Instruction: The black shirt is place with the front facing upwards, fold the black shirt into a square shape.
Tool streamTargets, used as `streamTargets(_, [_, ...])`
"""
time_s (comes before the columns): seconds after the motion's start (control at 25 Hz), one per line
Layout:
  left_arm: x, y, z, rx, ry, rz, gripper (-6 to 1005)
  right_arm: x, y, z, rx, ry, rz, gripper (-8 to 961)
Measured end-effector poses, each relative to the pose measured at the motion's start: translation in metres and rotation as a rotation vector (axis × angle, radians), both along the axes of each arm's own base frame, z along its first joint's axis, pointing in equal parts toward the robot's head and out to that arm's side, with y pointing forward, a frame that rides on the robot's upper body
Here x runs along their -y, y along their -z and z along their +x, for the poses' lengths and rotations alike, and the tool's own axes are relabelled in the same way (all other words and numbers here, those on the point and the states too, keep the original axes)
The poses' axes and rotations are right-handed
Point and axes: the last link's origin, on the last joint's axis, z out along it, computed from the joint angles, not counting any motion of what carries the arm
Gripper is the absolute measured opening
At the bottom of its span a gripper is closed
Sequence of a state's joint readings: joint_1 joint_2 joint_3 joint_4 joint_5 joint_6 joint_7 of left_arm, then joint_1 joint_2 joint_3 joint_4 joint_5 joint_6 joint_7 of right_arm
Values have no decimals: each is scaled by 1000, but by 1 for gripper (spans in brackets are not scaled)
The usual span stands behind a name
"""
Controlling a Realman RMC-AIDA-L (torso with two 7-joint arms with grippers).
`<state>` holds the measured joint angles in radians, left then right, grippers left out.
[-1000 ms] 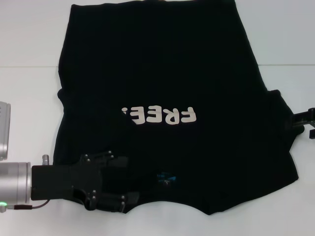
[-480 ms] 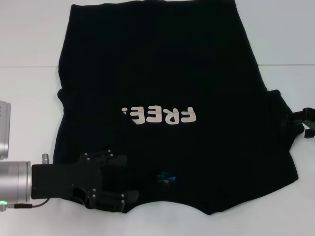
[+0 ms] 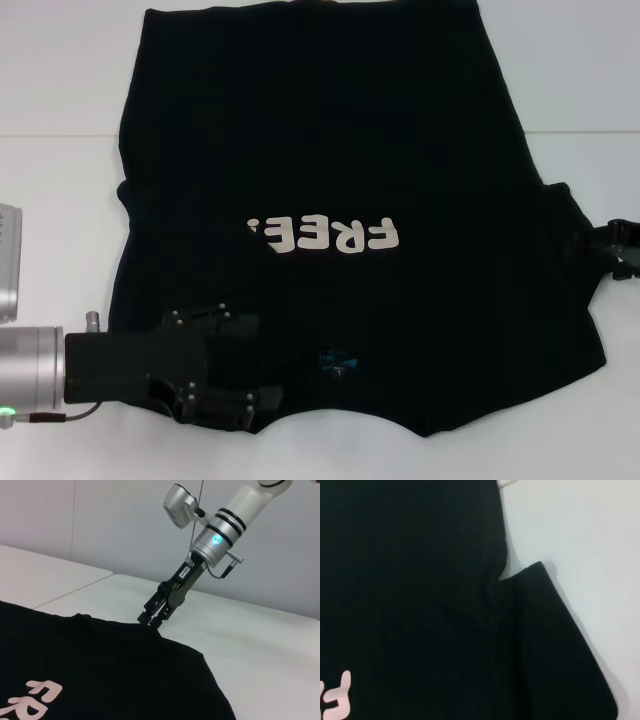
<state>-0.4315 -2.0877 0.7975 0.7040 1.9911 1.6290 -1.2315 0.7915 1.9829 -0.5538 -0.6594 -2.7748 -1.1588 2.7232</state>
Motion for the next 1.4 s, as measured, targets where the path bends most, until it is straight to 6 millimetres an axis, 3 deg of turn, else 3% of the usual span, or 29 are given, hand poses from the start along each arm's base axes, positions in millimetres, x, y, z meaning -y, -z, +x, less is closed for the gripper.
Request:
streamTargets(0.32, [-1, -1, 0, 2, -2, 5, 937, -1, 10, -2, 11, -6, -27, 836])
streamTargets(0.76, [-2, -1, 1, 8, -4, 8, 938, -4, 14, -7, 42, -38, -48, 417])
streamTargets(0.96, [-2, -1, 1, 9, -5, 9, 937, -4, 14, -8, 58, -48, -56, 183])
streamTargets(1.2, [-2, -1, 1, 11, -9, 10, 937, -5, 12, -6, 68, -50, -46, 103])
streamTargets(1.4, [-2, -1, 1, 16, -17, 7, 937, -4, -4, -1, 72, -51, 14, 37])
